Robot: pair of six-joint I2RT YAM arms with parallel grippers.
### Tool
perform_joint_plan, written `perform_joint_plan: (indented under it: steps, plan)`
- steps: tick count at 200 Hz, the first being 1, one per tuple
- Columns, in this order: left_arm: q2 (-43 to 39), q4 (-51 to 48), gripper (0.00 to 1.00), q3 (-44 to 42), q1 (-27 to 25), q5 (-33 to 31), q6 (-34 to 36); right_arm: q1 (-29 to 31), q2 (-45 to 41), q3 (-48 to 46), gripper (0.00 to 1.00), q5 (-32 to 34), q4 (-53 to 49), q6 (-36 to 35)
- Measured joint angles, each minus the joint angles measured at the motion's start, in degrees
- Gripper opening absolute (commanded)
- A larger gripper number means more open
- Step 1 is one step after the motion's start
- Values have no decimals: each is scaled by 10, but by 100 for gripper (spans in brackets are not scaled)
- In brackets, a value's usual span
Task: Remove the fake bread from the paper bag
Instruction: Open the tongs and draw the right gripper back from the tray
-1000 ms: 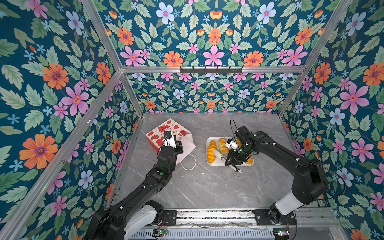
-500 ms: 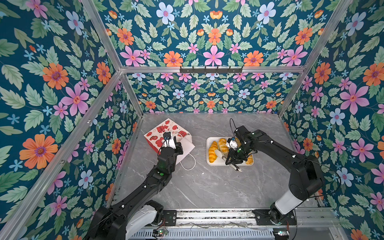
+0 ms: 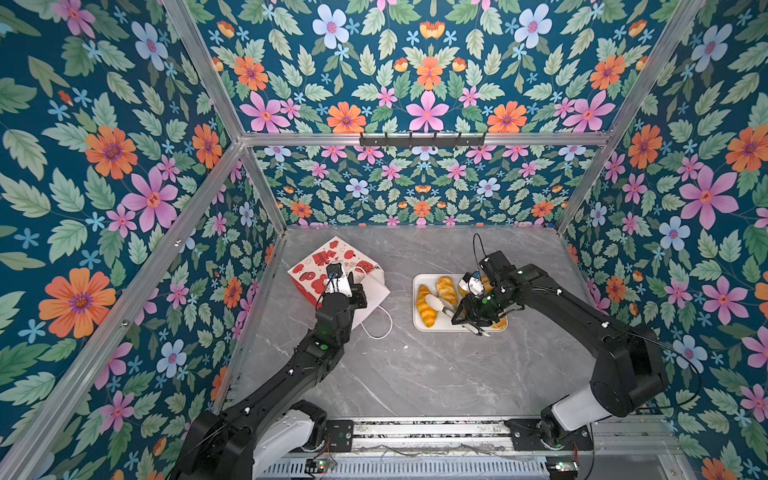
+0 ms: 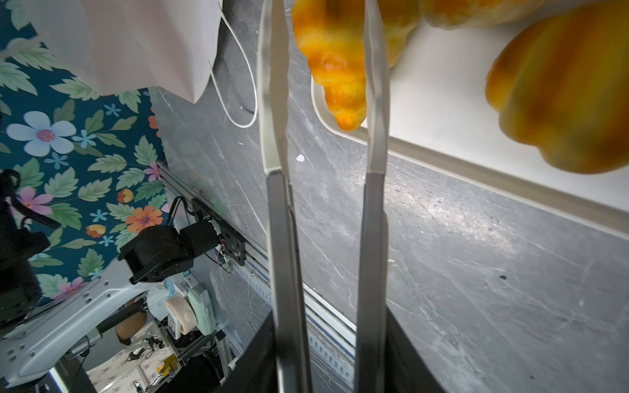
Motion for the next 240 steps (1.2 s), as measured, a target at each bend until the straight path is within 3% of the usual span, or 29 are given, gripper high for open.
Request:
perform_joint_plan:
  steps: [69,137,176,208,240]
  plan:
    - [-4,0,0,4,0,2,0,-36,-59,-23,38,3,44,29]
    - [-15,-1,0,10,1,3,0,-116,-114,3,38,179,26,11]
    - [-28,-7,0,20,1,11,0,-205,-66,-23,38,266,31,3]
    - [-46,-23,0,26,1,12,0,-265,-12,-51,37,282,52,9]
    - [-69,-31,0,29,1,13,0,-285,38,-53,37,285,65,14]
